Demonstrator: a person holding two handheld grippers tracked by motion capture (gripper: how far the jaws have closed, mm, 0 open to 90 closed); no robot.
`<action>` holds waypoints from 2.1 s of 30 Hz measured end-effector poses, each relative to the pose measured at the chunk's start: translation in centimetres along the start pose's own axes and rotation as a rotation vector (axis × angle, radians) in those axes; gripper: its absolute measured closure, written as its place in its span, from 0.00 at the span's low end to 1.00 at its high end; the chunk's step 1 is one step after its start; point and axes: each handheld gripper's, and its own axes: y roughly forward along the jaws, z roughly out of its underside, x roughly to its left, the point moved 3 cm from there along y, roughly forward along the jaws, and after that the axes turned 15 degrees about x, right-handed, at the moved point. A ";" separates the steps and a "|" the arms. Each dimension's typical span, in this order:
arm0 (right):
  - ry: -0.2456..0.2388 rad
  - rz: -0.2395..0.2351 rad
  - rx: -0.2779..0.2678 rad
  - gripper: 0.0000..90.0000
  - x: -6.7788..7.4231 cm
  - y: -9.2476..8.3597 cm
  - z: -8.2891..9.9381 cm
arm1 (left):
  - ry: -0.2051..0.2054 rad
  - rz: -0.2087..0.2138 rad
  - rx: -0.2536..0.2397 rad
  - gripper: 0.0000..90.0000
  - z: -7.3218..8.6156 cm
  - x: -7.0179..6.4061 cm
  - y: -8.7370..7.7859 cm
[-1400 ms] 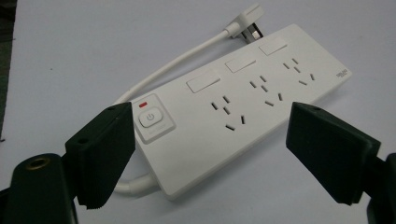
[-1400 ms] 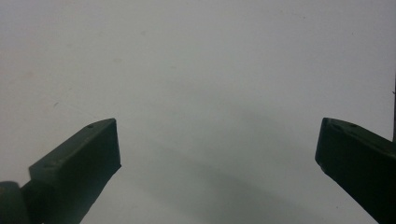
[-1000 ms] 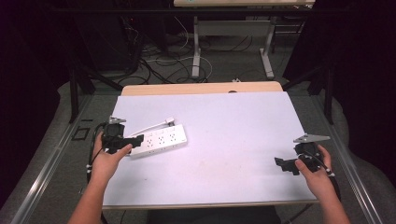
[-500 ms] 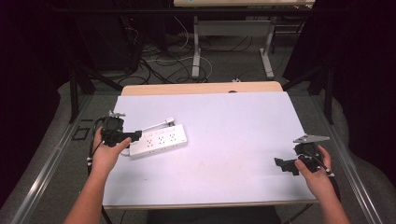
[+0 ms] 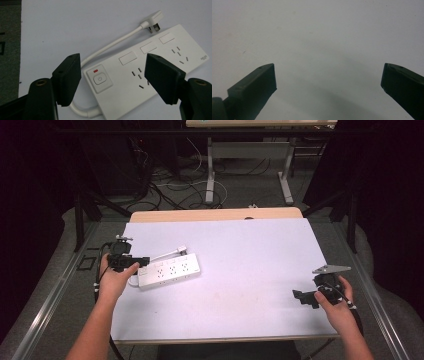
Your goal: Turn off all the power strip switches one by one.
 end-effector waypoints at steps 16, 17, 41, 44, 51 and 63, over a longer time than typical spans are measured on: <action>-0.002 -0.010 0.009 0.00 -0.1 0.4 0.1 | -0.061 0.071 0.099 0.52 -0.8 0.4 0.9; -0.002 -0.010 0.012 0.00 -0.1 0.5 0.2 | -0.067 0.062 0.097 0.54 -0.8 0.4 1.0; -0.004 -0.011 0.030 0.00 0.1 1.3 0.3 | -0.139 0.020 0.134 1.00 0.0 1.7 2.4; 0.004 -0.006 0.031 0.00 0.1 1.3 0.2 | -0.141 0.028 0.147 1.00 0.1 1.7 2.6; -0.001 -0.018 0.038 0.00 0.1 1.3 0.3 | -0.133 0.037 0.149 1.00 0.1 1.7 3.0; -0.008 -0.014 0.039 0.00 0.1 1.5 0.3 | -0.134 0.018 0.159 1.00 0.3 1.5 4.1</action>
